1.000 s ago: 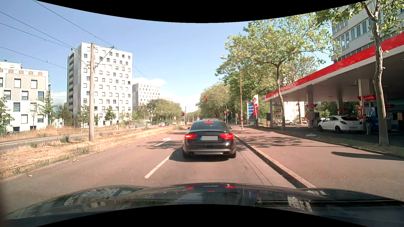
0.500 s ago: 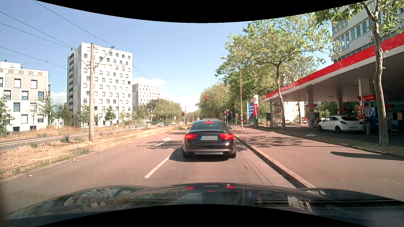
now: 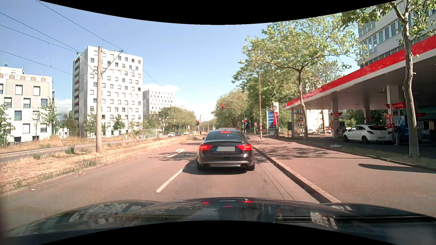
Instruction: Follow the waypoints while adhering to traffic rules and regulations
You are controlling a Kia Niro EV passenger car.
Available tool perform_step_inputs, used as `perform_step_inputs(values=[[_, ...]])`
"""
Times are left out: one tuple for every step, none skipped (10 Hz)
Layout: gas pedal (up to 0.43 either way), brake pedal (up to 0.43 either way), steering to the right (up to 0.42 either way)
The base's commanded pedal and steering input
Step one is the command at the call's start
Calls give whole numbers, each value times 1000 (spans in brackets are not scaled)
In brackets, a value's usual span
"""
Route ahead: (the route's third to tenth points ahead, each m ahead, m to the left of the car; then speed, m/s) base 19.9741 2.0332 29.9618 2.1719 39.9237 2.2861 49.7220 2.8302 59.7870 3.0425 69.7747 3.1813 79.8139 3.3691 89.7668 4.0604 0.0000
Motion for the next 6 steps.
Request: perform_step_inputs(values=[[0, 0, -10], [0, 0, -10], [0, 0, -9], [0, 0, -10], [0, 0, -10], [0, 0, -10]])
